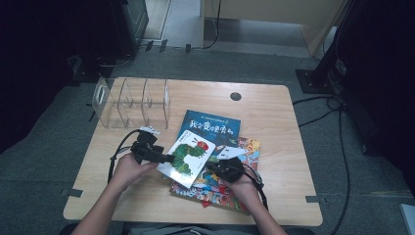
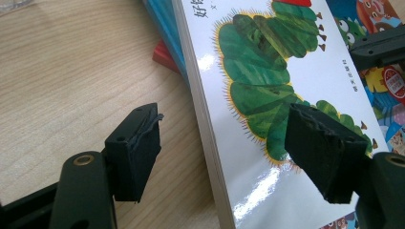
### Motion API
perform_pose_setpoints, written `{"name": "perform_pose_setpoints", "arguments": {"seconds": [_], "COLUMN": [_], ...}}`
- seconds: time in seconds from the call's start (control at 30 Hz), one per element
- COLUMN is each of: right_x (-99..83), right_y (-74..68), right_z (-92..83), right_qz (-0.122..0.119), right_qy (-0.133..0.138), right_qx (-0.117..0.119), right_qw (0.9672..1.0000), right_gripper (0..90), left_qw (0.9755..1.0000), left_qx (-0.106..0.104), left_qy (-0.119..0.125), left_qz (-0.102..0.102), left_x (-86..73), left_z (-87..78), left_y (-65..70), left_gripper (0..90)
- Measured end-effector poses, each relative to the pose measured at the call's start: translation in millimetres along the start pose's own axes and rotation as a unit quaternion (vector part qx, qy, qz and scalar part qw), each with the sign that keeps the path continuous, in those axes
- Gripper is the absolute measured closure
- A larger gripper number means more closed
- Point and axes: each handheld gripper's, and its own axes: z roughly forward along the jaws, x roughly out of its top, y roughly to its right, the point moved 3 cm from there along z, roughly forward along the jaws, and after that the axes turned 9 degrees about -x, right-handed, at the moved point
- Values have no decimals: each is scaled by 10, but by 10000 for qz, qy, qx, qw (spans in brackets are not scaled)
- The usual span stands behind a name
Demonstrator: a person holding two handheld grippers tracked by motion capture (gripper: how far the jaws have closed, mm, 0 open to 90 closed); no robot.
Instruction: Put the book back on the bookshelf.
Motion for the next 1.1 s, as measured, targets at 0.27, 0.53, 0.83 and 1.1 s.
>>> {"name": "perform_pose_setpoints", "arguments": {"seconds": [0.27, 0.53, 0.83, 1.1], "right_x": [13, 57, 137, 237], "right_y": [5, -14, -83, -187], "right_z": [17, 74, 180, 280], "right_qz": [-9, -58, -192, -456], "right_qy": [-11, -11, -15, -115], "right_qx": [52, 111, 247, 363], "right_qw": [10000, 9999, 9995, 9982], "right_gripper": [900, 900, 900, 900], "left_qw": [9999, 9997, 9988, 9950], "left_qx": [-89, -135, -273, -528], "left_qy": [-122, -96, -86, -72], "left_qz": [-67, -151, -385, -841], "left_x": [-3, -20, -65, -121], "left_z": [63, 63, 55, -3], "left_y": [-5, -15, -75, -217], "left_gripper": [285, 284, 268, 257]}}
